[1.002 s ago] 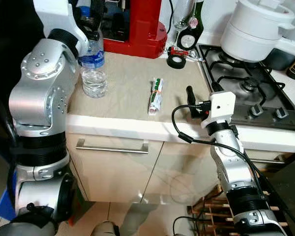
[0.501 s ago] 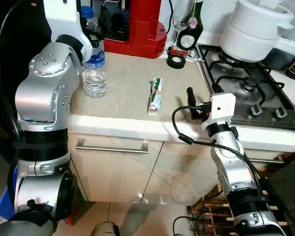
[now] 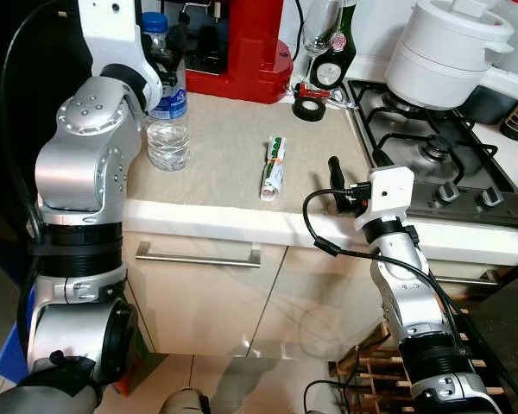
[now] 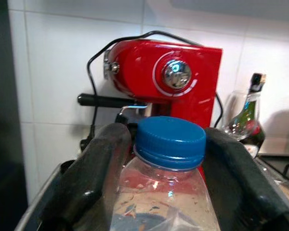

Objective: Restocking fridge

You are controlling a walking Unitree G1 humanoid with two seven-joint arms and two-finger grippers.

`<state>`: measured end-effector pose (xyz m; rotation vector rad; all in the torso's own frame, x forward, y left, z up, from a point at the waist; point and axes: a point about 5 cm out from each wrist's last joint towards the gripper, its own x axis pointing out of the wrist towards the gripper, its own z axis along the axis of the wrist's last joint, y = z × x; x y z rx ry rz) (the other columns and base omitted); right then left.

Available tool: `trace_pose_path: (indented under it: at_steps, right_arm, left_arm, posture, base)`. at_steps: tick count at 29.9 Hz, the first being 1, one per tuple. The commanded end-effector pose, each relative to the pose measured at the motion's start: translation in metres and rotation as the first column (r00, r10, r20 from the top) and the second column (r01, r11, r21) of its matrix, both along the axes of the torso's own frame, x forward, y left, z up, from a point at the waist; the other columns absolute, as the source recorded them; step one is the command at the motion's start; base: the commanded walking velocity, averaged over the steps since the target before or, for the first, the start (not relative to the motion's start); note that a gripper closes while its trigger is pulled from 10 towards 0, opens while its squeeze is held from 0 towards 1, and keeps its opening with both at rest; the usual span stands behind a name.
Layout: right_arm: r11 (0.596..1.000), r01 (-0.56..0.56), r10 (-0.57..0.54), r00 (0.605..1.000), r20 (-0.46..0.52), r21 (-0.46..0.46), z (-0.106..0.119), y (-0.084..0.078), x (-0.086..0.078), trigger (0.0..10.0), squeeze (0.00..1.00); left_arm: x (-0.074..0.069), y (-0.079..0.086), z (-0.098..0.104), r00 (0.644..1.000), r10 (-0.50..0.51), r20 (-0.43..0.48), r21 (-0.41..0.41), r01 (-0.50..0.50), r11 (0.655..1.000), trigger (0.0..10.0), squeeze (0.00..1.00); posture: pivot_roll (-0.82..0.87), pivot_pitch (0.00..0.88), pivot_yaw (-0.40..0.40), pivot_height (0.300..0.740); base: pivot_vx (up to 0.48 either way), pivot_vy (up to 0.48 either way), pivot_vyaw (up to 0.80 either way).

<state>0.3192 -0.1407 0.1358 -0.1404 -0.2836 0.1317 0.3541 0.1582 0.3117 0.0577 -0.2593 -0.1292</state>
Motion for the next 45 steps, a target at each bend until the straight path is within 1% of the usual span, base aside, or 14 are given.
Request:
trace_pose_path:
  at_steps: [1,13,18,19,20,26,28,32,33,34,37,41,44,45]
  right_arm:
    - [1.0,0.017,-0.017,1.0,0.017,-0.008,0.004,-0.006,0.0,10.0,0.0]
    - [1.0,0.016,-0.015,1.0,0.011,-0.014,0.003,-0.007,-0.001,10.0,0.0]
    - [1.0,0.017,-0.017,1.0,0.009,-0.016,0.002,-0.008,-0.002,10.0,0.0]
    - [1.0,0.018,-0.018,1.0,0.008,-0.016,0.002,-0.008,-0.003,10.0,0.0]
    - [1.0,0.019,-0.019,1.0,0.006,-0.017,0.001,-0.009,-0.003,10.0,0.0]
    - [1.0,0.02,-0.02,1.0,0.008,-0.015,0.002,-0.008,-0.004,10.0,0.0]
    - [1.0,0.021,-0.021,1.0,0.009,-0.013,0.002,-0.008,-0.004,10.0,0.0]
    - [1.0,0.025,-0.024,1.0,0.01,-0.012,0.002,-0.009,-0.005,10.0,0.0]
    - [0.999,0.03,-0.03,0.999,0.012,-0.014,0.001,-0.011,-0.006,10.0,0.0]
    - [0.999,0.032,-0.032,0.999,0.013,-0.015,0.001,-0.011,-0.006,10.0,0.0]
    - [0.999,0.035,-0.035,0.999,0.015,-0.018,0.0,-0.012,-0.007,10.0,0.0]
    - [0.999,0.033,-0.033,0.999,0.015,-0.022,-0.001,-0.011,-0.007,10.0,0.0]
    - [0.999,0.031,-0.031,0.999,0.021,-0.032,-0.001,-0.01,-0.006,10.0,0.0]
    - [0.999,0.031,-0.031,0.999,0.021,-0.032,-0.001,-0.01,-0.006,10.0,0.0]
  left_arm:
    - [0.003,-0.008,-0.014,0.999,-0.034,-0.04,0.001,0.034,0.999,0.0,0.0]
    - [0.006,-0.011,-0.029,0.998,-0.037,-0.057,0.04,0.04,0.998,0.0,0.0]
    - [0.004,-0.011,-0.02,0.999,-0.019,0.033,0.07,0.016,0.997,0.0,0.0]
    - [-0.002,-0.013,-0.008,0.992,-0.027,0.127,0.058,0.02,0.998,10.0,0.0]
    - [-0.006,-0.014,0.0,0.981,-0.024,0.192,0.058,0.013,0.998,10.0,0.0]
    - [-0.011,-0.015,0.0,0.971,-0.021,0.24,0.018,0.017,1.0,10.0,0.0]
    - [-0.011,-0.015,-0.006,0.972,-0.018,0.235,0.032,0.01,0.999,10.0,0.0]
    - [-0.016,-0.012,-0.02,0.974,-0.017,0.224,-0.003,0.018,1.0,10.0,0.0]
    - [-0.028,-0.007,-0.023,0.957,0.025,0.29,-0.008,-0.024,1.0,10.0,0.0]
    - [-0.033,-0.005,-0.024,0.948,0.045,0.314,-0.012,-0.044,0.999,10.0,0.0]
    - [-0.043,-0.002,-0.027,0.931,0.08,0.357,0.016,-0.092,0.996,10.0,0.0]
    - [-0.048,-0.003,-0.032,0.923,0.098,0.372,0.043,-0.123,0.991,10.0,0.0]
    - [-0.057,-0.012,-0.046,0.894,0.076,0.441,0.196,-0.179,0.964,10.0,0.0]
    - [-0.057,-0.012,-0.046,0.894,0.076,0.441,0.196,-0.179,0.964,10.0,0.0]
  posture:
    - [0.03,0.0,-0.082,0.74]
    - [0.02,0.0,-0.083,0.74]
    - [0.02,0.0,-0.083,0.74]
    - [0.02,0.0,-0.084,0.74]
    - [0.02,0.0,-0.083,0.74]
    - [0.02,0.0,-0.082,0.74]
    - [0.02,0.0,-0.081,0.74]
    - [0.02,0.0,-0.078,0.74]
    - [0.02,0.0,-0.076,0.74]
    - [0.02,0.0,-0.076,0.74]
    - [0.03,0.0,-0.08,0.74]
    - [0.04,0.0,-0.082,0.74]
    - [0.05,0.0,-0.085,0.74]
    - [0.05,0.0,-0.085,0.74]
  base:
    - [0.0,0.0,0.0]
    - [0.0,0.0,0.0]
    - [0.0,0.0,0.0]
    - [0.0,0.0,0.0]
    - [0.0,0.0,0.0]
    - [0.0,0.0,0.0]
    - [0.0,0.0,0.0]
    - [0.0,0.0,0.0]
    - [0.0,0.0,0.0]
    - [0.0,0.0,0.0]
    - [0.0,0.0,0.0]
    - [0.0,0.0,0.0]
    - [0.0,0.0,0.0]
    - [0.0,0.0,0.0]
